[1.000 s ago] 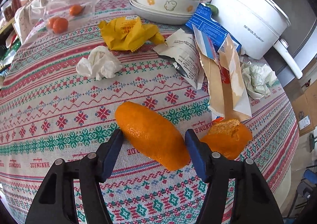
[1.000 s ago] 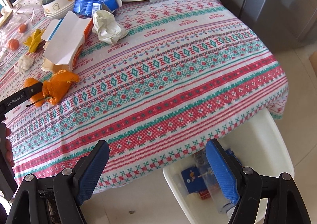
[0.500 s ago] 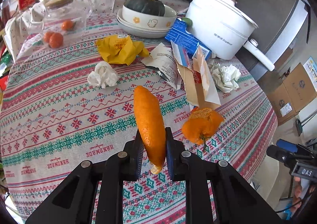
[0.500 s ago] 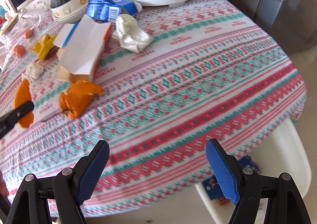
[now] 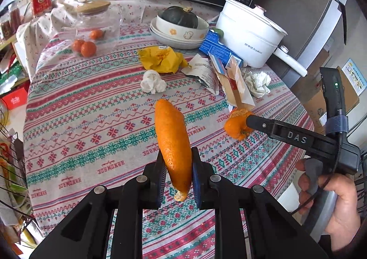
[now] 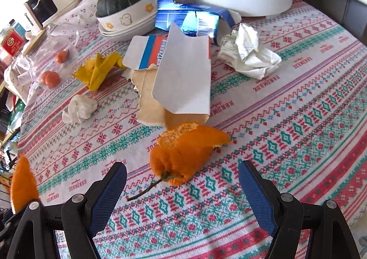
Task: Collect trash
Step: 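Grasp the curled orange peel with the right tool while the left tool holds its peel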
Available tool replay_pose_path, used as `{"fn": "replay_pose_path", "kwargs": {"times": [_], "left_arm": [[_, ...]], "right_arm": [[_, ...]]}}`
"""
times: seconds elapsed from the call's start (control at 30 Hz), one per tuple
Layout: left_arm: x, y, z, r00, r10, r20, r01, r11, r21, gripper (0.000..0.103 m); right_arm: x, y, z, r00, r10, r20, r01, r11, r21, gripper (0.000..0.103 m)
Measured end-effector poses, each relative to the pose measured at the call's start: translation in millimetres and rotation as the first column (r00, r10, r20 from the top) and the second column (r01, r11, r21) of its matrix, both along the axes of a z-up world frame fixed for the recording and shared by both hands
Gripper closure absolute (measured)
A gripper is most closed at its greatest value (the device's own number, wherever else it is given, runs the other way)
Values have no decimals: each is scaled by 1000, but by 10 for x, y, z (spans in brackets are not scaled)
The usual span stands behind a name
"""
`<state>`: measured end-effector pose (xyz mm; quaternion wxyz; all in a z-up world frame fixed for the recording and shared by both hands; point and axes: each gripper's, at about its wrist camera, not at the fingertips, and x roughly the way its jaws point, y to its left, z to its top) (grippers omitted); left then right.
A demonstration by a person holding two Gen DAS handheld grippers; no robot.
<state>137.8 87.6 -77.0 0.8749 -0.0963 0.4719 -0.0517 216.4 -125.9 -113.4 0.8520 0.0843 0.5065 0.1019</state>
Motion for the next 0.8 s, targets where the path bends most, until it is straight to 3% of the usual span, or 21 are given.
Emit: {"fn": "replay_pose_path", "kwargs": {"times": [0.17,0.33,0.57,0.8], "left_arm": [[-84,207,-49,1000,23,-16,-23,1000,0,83],[-112,299,-63,999,42,-22,-42,999,-5,83],[-115,241,-48,999,25,-19,-25,1000,-6,83],[-133,160,-7,1000,14,-8,-14,1000,-13,83]], "right_arm": [[73,72,-89,999,-15,53,18,998,-59,21],[140,125,-239,998,-31,49,35,997,-68,27],[100,235,-289,998,29,55,-23,994,-106,61],[-42,206,-92,995,91,47,-85,990,-112,74]]}}
